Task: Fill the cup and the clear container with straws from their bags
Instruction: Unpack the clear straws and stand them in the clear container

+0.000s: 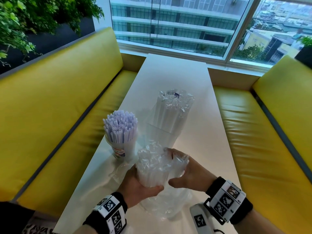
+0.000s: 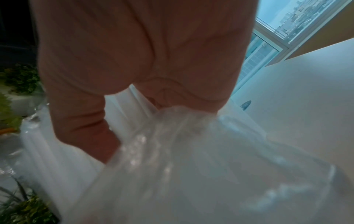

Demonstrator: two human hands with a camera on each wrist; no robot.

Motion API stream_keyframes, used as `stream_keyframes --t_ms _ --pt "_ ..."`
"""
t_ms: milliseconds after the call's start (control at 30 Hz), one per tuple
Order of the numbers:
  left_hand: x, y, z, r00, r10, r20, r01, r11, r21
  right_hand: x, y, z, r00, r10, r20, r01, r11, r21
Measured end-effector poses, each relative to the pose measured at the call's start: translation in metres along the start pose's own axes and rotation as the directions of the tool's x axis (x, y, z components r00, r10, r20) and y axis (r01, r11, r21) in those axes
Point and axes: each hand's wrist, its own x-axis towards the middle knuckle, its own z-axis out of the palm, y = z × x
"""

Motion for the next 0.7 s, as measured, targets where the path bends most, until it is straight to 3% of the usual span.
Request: stream_keyframes --t_ms 300,433,567,700 --pt "-0.004 0.008 -0.001 1.0 -0.023 0.003 0.023 1.0 0.016 0.01 0.009 -0.001 0.998 -0.059 -0.024 0.061 0.996 0.071" --pt "-0.004 0.008 -0.001 0.999 -0.033 0.0 0.033 0.999 0.016 0.009 0.012 -0.001 0.986 -0.09 -0.142 0.096 0.995 0.04" --pt "-0.003 0.006 0.0 0.999 -0.046 -0.009 0.046 0.999 0.005 0.006 0.009 0.002 0.958 -0.141 -0.251 0.174 0.978 0.115" --pt "-0.003 0.007 -0.001 0.999 -0.041 -0.014 0.041 0.999 0.026 0.01 0.013 0.006 0.94 -0.153 -0.305 0.19 0.977 0.095"
